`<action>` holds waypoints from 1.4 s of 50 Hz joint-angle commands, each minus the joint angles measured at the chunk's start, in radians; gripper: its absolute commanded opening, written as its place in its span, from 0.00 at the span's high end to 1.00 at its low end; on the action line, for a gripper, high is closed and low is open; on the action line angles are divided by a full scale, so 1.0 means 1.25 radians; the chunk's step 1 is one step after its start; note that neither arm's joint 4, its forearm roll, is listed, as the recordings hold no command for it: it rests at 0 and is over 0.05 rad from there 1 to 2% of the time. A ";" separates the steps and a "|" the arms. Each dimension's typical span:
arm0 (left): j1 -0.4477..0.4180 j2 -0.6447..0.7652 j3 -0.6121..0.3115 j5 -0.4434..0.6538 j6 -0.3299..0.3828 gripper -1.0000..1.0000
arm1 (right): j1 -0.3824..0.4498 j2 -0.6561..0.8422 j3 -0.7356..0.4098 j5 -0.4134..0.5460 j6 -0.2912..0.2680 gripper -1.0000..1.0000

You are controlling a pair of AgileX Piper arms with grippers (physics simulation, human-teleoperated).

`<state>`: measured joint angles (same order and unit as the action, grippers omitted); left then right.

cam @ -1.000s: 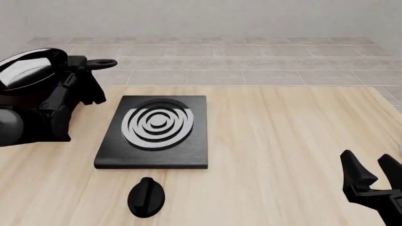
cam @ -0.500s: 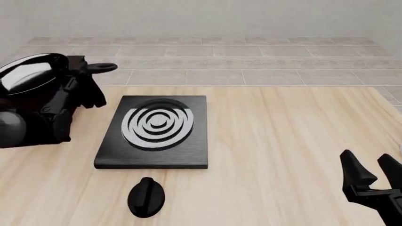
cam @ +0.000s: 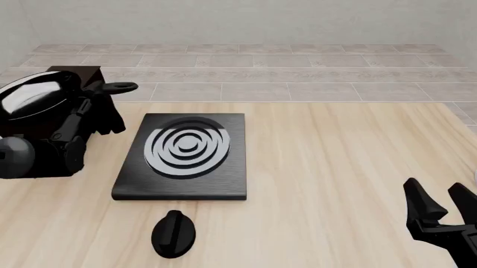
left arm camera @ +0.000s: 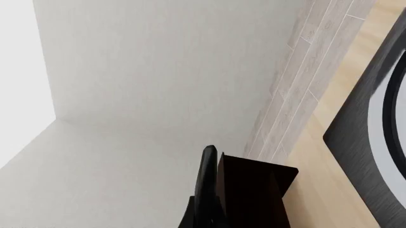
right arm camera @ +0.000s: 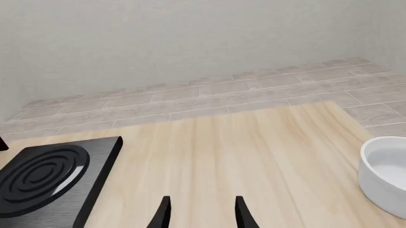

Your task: Put the frying pan on top of the cabinet.

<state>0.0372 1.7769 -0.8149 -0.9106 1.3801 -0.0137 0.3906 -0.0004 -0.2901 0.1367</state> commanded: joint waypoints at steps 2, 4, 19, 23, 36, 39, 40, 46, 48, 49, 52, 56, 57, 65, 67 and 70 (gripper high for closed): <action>0.012 0.008 -0.001 -0.033 0.008 1.00 | 0.000 0.001 0.000 0.001 0.000 0.00; 0.014 0.009 0.001 -0.034 0.002 1.00 | 0.001 0.003 0.000 -0.001 0.000 0.00; 0.022 0.025 0.011 -0.053 -0.006 1.00 | -0.001 0.016 0.000 -0.013 0.000 0.00; 0.026 0.032 0.022 -0.070 0.002 1.00 | 0.000 0.021 0.000 -0.017 0.000 0.00; 0.033 0.037 0.024 -0.089 0.012 0.00 | 0.004 0.022 0.000 -0.017 -0.001 0.00; 0.036 0.040 0.026 -0.093 0.019 0.00 | 0.005 0.024 0.000 -0.019 0.000 0.00; 0.035 0.047 0.030 -0.115 0.034 0.00 | 0.005 0.024 -0.001 -0.019 0.001 0.00; 0.035 0.044 0.031 -0.105 0.026 0.00 | 0.005 0.024 0.000 -0.020 0.002 0.00; 0.035 0.043 0.032 -0.099 0.024 0.00 | 0.004 0.025 0.000 -0.020 0.002 0.00; 0.034 0.046 0.034 -0.111 0.031 0.00 | 0.005 0.025 0.000 -0.020 0.002 0.00; 0.036 0.045 0.035 -0.109 0.030 0.00 | 0.004 0.025 0.000 -0.020 0.002 0.00; 0.035 0.037 0.045 -0.112 0.033 0.00 | 0.005 0.026 0.000 -0.020 0.001 0.00; 0.037 0.033 0.044 -0.103 0.027 0.00 | 0.005 0.025 0.000 -0.020 0.001 0.00; 0.029 0.024 0.061 -0.102 0.017 0.00 | 0.002 0.019 0.000 -0.017 0.002 0.00; 0.026 0.010 0.073 -0.103 0.012 0.00 | 0.001 0.021 0.000 -0.019 0.003 0.00; 0.021 0.014 0.087 -0.113 0.020 0.00 | 0.002 0.019 0.000 -0.018 0.004 0.00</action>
<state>0.0740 1.8109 -0.7420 -1.0435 1.4076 -0.0103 0.4176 -0.0003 -0.3132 0.1392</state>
